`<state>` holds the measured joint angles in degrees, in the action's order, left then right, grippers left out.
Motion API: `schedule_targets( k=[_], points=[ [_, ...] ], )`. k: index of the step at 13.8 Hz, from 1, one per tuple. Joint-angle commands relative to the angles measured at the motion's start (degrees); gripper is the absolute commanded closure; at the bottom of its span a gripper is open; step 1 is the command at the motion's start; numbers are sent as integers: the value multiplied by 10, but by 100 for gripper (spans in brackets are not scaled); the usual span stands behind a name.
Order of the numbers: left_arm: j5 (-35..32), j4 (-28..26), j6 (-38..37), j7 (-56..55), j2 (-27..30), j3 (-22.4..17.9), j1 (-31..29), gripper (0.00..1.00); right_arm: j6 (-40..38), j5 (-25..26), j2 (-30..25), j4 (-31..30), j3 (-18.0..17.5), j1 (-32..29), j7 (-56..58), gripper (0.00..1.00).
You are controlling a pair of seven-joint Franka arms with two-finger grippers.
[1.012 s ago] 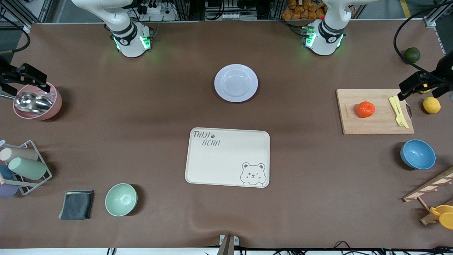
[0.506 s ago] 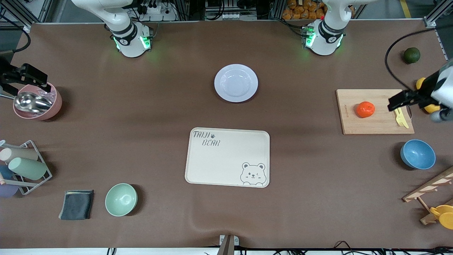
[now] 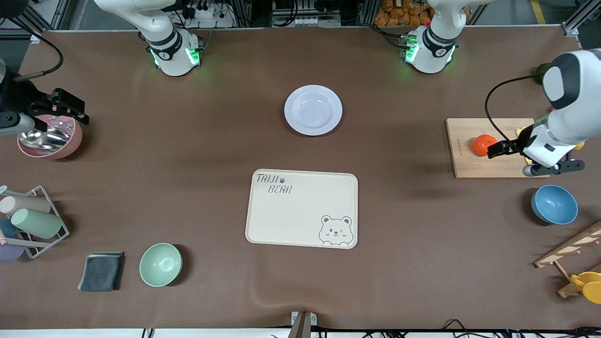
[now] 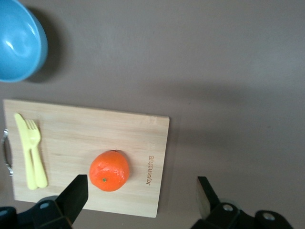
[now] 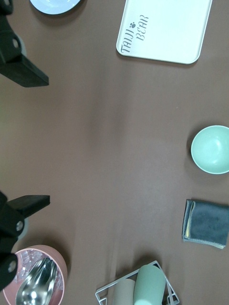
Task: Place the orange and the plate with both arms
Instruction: 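Reach the left gripper down to the orange on the cutting board, then close the left gripper on the orange while the right gripper lowers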
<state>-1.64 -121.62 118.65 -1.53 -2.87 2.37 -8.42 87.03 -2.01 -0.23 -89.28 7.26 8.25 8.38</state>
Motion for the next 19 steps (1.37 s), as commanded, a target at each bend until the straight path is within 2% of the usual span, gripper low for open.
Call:
schedule_targets(
  k=[1,3,7,10,12,19],
  points=[
    [9,-107,95,10,29,3,-20,0,1,-13,10,3,3,6,-2,0],
    [5,-131,126,10,20,2,-23,0,2,-38,19,3,3,4,-2,0],
    [0,-137,124,9,-6,0,-41,0,3,-46,25,5,3,4,-1,0],
    [-46,-141,124,8,-20,1,-70,0,3,-68,39,3,5,-6,8,0],
    [-50,-141,126,8,-33,1,-76,0,3,-81,43,3,5,-15,22,0],
    [-50,-142,159,8,-78,1,-92,0,4,-76,43,7,5,-6,22,0]
  ],
)
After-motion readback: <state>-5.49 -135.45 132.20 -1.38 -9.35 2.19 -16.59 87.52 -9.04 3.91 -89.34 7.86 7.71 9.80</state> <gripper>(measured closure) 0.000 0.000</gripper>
